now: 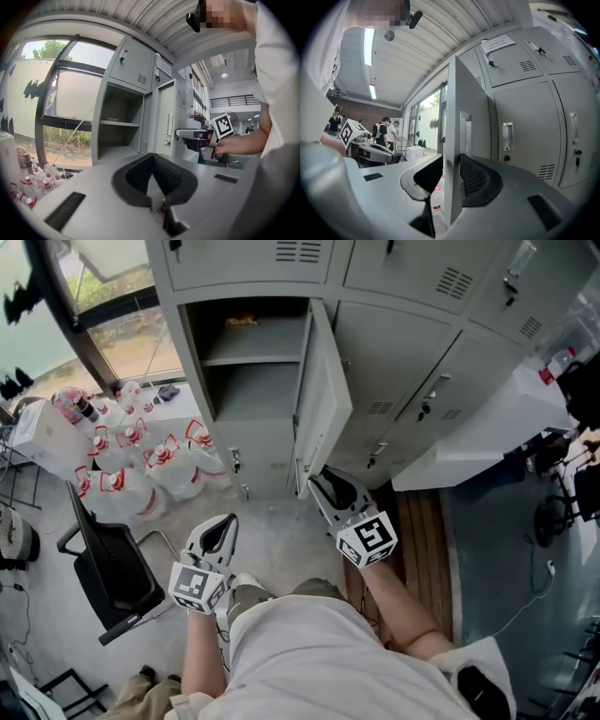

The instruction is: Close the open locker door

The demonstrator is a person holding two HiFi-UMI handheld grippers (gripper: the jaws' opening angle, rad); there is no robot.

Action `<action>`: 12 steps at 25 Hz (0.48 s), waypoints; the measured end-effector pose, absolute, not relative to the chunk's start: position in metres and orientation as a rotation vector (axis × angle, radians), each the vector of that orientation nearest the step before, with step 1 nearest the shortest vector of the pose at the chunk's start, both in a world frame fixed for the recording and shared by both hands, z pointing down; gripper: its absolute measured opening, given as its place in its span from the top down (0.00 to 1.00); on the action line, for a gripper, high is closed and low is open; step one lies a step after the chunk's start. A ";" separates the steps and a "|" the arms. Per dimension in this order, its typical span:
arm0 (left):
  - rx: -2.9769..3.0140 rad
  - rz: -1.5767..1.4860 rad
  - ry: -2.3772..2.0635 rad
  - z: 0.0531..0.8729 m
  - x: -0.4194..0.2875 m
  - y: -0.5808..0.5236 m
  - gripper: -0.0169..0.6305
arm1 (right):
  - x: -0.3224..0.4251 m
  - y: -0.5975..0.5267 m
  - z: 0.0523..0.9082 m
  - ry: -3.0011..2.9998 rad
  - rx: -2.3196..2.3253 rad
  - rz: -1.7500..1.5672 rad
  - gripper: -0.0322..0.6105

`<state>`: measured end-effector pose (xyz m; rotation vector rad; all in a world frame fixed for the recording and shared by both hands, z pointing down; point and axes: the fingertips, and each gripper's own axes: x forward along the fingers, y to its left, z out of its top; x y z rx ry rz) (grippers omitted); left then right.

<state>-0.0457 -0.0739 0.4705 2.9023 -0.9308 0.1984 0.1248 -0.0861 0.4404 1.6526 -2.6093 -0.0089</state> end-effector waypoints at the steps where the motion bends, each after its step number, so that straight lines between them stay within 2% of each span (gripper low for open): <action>1: 2.899 0.197 -0.934 0.471 -0.050 -0.076 0.97 | 0.121 -0.088 0.440 -2.610 1.653 -0.011 0.78; 12: 2.903 0.186 -0.922 0.469 -0.079 -0.102 0.97 | 0.079 -0.110 0.438 -2.593 1.668 -0.048 0.80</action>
